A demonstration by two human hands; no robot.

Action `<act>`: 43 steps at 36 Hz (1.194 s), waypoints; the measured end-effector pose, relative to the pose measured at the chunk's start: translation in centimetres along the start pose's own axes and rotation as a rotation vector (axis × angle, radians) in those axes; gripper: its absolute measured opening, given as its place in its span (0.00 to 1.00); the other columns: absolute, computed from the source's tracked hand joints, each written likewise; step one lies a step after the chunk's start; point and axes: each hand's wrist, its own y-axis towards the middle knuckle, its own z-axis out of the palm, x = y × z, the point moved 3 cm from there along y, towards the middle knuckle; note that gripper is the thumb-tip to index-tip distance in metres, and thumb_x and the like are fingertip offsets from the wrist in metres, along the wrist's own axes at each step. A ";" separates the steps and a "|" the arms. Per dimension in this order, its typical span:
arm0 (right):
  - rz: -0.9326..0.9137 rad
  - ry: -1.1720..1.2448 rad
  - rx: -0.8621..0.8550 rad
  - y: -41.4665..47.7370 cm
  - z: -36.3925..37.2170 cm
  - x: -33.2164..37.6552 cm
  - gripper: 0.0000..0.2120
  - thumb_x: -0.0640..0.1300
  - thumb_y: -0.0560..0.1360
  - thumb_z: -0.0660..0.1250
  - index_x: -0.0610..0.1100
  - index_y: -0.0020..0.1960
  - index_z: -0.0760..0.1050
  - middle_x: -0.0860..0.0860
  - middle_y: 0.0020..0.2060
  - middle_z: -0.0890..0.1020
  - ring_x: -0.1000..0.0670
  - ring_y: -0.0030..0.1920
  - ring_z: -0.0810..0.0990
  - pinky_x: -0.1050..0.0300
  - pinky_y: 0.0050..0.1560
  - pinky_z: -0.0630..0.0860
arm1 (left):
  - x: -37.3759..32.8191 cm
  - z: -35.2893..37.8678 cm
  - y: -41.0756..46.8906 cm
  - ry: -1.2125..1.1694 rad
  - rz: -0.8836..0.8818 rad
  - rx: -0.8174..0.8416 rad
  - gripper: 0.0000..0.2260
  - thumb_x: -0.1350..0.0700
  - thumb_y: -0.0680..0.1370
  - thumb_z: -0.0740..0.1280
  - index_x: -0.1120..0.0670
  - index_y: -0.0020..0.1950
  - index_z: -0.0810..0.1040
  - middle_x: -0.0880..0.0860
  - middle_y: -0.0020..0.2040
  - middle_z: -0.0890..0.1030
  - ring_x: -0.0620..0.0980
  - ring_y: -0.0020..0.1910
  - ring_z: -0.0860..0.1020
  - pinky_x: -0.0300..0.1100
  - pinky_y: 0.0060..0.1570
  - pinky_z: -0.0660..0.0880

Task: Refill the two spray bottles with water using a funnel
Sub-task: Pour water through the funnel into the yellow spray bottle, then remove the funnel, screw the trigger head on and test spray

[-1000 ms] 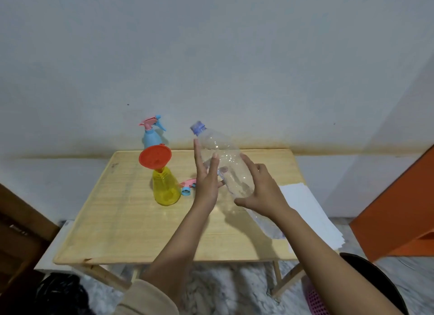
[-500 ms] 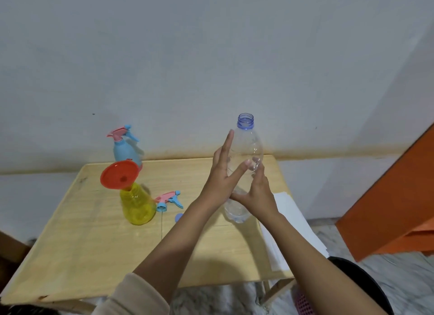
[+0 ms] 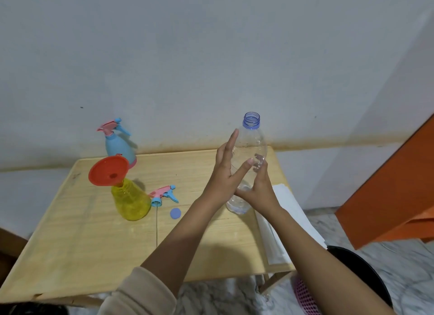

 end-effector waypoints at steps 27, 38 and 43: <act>0.076 0.031 -0.140 -2.3 -1.4 1.8 0.41 0.45 0.67 0.76 0.45 0.73 0.59 0.45 0.65 0.65 0.49 0.64 0.69 0.61 0.55 0.66 | -0.1 -0.2 -0.2 -0.054 -0.047 -0.105 0.31 0.51 0.74 0.71 0.44 0.72 0.59 0.47 0.68 0.62 0.50 0.68 0.67 0.48 0.67 0.68; -0.080 0.106 -0.481 -7.6 1.5 4.2 0.19 0.36 0.70 0.70 0.42 0.59 0.68 0.49 0.56 0.72 0.57 0.57 0.71 0.71 0.57 0.66 | 2.6 -4.2 -3.8 -0.041 -0.086 -0.164 0.20 0.52 0.76 0.68 0.50 0.67 0.68 0.47 0.63 0.71 0.42 0.62 0.70 0.40 0.59 0.68; -0.158 0.141 -0.300 -7.4 6.7 7.5 0.18 0.37 0.69 0.69 0.46 0.56 0.69 0.51 0.52 0.74 0.55 0.55 0.74 0.68 0.57 0.69 | 6.3 -9.4 -7.4 0.072 -0.096 -0.377 0.16 0.55 0.76 0.69 0.53 0.62 0.72 0.47 0.57 0.74 0.45 0.58 0.73 0.41 0.60 0.70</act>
